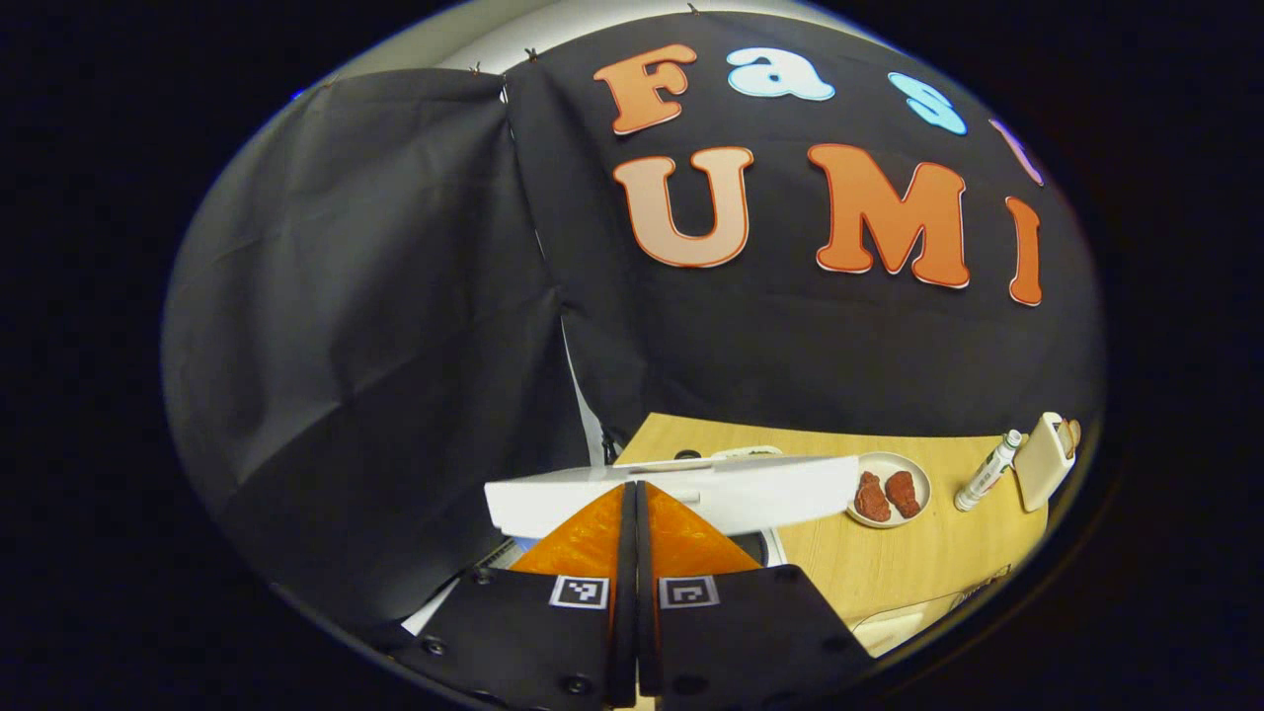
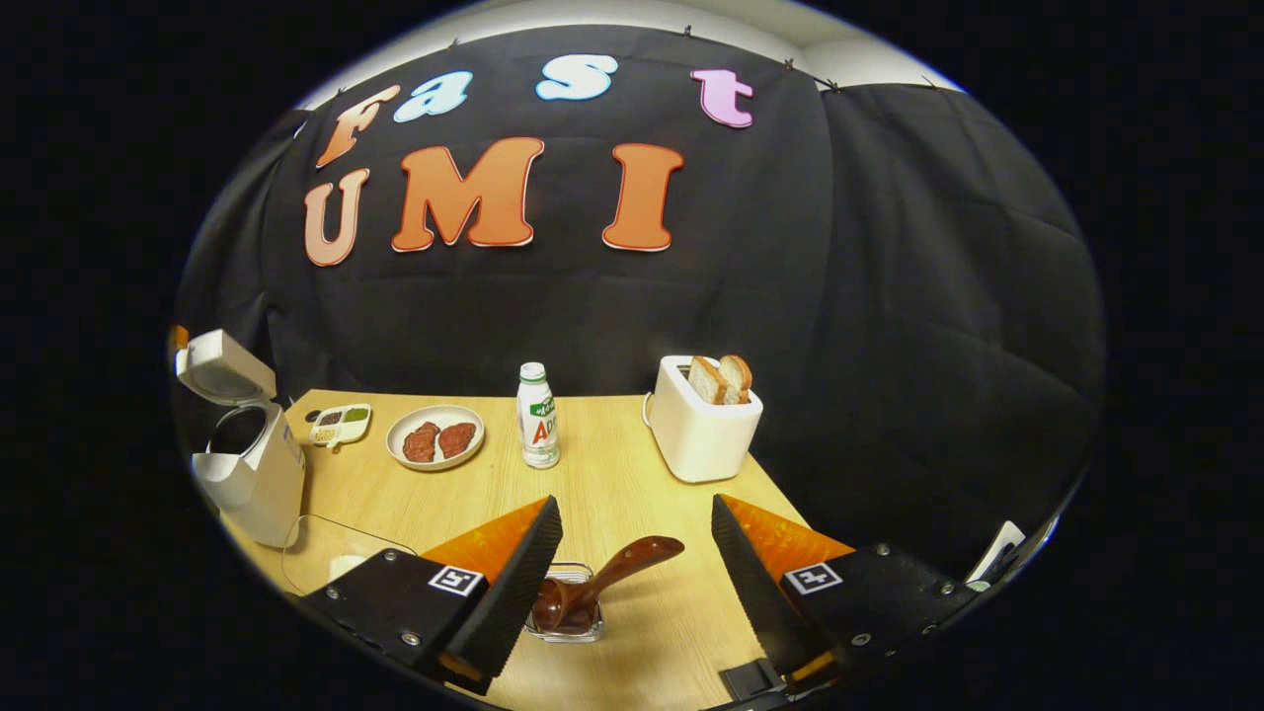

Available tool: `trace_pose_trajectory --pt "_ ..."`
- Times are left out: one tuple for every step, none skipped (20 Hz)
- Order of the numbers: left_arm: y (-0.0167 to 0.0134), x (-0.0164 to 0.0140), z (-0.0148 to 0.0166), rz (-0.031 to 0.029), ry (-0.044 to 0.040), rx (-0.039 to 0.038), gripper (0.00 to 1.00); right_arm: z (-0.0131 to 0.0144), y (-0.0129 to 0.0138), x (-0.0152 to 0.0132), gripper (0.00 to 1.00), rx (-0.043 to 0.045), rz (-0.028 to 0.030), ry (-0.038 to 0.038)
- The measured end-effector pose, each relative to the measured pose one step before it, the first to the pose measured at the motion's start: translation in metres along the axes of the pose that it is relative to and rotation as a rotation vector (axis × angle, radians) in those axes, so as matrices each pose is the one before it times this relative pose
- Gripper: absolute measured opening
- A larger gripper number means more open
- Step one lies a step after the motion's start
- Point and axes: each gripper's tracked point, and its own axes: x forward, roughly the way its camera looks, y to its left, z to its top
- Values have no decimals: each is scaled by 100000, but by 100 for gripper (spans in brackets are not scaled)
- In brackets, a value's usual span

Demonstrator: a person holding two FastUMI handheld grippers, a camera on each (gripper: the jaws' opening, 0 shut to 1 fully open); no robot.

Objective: Close the left gripper, press the button to open the rice cooker; take a wooden spoon from the chopstick holder with the right hand, scoop a spoonful of rice and pour it into the rice cooker, then put the wooden spoon back into the chopstick holder.

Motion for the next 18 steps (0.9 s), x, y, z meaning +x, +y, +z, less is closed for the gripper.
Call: trace_pose_trajectory --pt "-37 -511 742 36 -2816 -924 5 -304 61 351 95 527 469 1065" --pt "-282 -623 446 -306 -2874 -1287 5 -470 -143 184 95 584 378 1064" --pt "-73 -918 835 -896 -3443 -1441 5 -333 -1 345 95 885 278 1082" --pt "101 -963 1017 -188 -3625 -790 5 -467 -68 416 95 824 469 1294" --pt "317 -657 951 671 -3235 -148 5 -409 113 440 95 959 483 1487" --pt "81 -369 355 706 -2943 947 5 -600 -31 452 95 761 47 2293" --pt "160 -537 599 1443 -2837 1114 5 -516 -51 478 95 1289 114 1621" --pt "-195 -502 283 -175 -2056 659 5 -291 -41 339 95 1658 625 1008" --pt "-578 -475 389 -1301 -1218 -107 5 -279 95 340 95 1766 739 911" --pt "-535 -393 184 -1707 -765 -364 8 -346 -70 272 95 1412 524 742" --pt "-363 -173 32 -1512 -545 -613 13 -277 93 377 95 1188 289 862" --pt "4 -340 266 -18 -931 -749 30 -522 -181 72 95 1152 645 941" --pt "-287 -653 369 -1097 -990 -1106 43 -369 3 235 95 1670 610 972" --pt "-160 -318 147 160 -853 -253 64 -312 242 395 95 2186 1111 1088" --pt "179 -214 119 851 -310 483 66 -297 77 477 95 2931 1069 837" --pt "-180 -279 -184 164 -22 694 67 -211 239 421 95 2827 1254 690" --pt "-66 -181 5 609 -358 513 69 -224 184 317 94 2724 1007 249" --pt "-229 -160 155 -428 -6 331 71 -357 24 235 94 2184 1075 617"
